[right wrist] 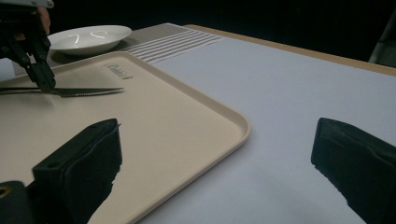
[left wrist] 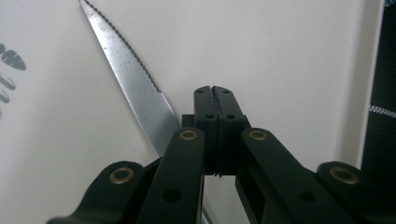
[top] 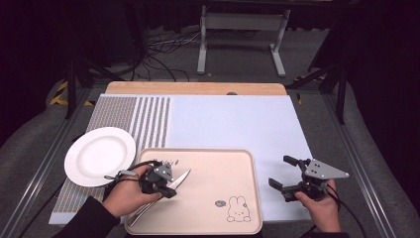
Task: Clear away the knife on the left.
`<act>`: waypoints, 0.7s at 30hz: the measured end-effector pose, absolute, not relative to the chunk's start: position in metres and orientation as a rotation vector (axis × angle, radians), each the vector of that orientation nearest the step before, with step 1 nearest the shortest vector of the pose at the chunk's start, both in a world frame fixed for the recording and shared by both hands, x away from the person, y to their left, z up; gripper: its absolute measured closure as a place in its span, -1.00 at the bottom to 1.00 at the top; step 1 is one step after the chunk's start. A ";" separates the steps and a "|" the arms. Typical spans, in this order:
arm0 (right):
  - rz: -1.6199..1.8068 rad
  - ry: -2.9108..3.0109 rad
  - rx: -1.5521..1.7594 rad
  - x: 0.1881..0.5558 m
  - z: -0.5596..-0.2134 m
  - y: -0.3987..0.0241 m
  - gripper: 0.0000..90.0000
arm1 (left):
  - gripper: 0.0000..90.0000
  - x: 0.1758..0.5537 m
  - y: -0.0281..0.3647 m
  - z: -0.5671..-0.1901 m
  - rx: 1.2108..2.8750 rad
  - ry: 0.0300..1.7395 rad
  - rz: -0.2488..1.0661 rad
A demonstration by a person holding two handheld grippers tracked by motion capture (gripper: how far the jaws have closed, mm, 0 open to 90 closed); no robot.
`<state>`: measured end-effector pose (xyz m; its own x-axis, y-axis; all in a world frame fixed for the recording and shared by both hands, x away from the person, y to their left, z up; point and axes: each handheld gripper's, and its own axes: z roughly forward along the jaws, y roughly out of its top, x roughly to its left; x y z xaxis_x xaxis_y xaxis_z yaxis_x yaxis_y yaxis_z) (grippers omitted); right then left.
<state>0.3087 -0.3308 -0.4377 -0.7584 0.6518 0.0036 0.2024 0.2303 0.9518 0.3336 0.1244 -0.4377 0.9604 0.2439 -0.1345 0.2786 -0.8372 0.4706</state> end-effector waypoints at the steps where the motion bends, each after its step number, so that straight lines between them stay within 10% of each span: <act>1: 1.542 2.115 0.787 0.309 -0.438 -0.331 -0.95 | 1.00 0.334 0.124 -0.439 2.610 0.363 -0.099; 21: 1.535 2.123 0.786 0.309 -0.438 -0.330 -0.94 | 1.00 0.336 0.139 -0.448 2.647 0.407 -0.070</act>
<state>0.3090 -0.3296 -0.4385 -0.7603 0.6495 0.0026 0.2060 0.2373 0.9493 0.3364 0.1389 -0.4478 0.9550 0.2727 -0.1163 0.2959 -0.8514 0.4331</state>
